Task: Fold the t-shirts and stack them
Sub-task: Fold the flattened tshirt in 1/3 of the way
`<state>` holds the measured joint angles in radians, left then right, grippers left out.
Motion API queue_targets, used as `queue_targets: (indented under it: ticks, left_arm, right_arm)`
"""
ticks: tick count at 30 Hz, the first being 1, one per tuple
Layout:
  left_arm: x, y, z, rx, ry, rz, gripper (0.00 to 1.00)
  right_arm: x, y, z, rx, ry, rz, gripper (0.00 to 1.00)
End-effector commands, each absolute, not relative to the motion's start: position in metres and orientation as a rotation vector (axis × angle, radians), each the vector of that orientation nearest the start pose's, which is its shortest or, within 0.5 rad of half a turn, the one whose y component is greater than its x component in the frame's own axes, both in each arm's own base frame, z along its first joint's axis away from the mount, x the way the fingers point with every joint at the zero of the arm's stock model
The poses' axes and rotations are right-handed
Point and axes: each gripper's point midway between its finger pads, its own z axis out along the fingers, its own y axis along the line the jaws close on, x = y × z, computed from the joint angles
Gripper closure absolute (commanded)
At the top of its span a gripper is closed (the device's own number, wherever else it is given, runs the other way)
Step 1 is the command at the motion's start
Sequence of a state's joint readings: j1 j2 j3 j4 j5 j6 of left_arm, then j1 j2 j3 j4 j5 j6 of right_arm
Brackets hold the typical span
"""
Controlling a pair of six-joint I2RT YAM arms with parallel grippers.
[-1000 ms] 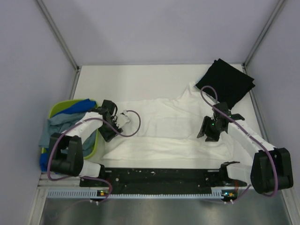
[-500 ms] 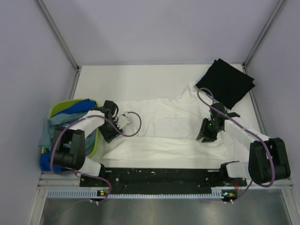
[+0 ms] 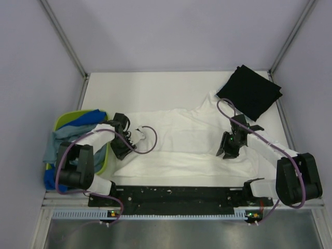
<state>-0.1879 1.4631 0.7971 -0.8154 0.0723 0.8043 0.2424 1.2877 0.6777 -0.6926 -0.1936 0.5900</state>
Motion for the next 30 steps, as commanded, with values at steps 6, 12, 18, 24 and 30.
queue_targets:
  ticks: [6, 12, 18, 24, 30]
  left_arm:
    - [0.217, -0.016, 0.02, 1.492, 2.613, -0.083, 0.48]
    - [0.22, -0.021, 0.017, 1.482, 2.611, -0.131, 0.51]
    - [0.217, -0.016, 0.015, 1.506, 2.627, -0.117, 0.59]
    - [0.228, -0.017, 0.035, 1.444, 2.641, -0.093, 1.0]
    - [0.239, -0.015, 0.053, 1.382, 2.635, -0.039, 1.0]
  right_arm:
    - [0.194, 0.108, 0.025, 0.478, 2.895, 0.416, 0.72]
    - [0.197, 0.111, 0.026, 0.458, 2.894, 0.436, 1.0]
    - [0.213, 0.107, 0.051, 0.436, 2.788, 0.427, 1.0]
    - [0.227, 0.112, 0.071, 0.404, 2.737, 0.46, 1.0]
    - [0.244, 0.116, 0.086, 0.363, 2.697, 0.476, 1.0]
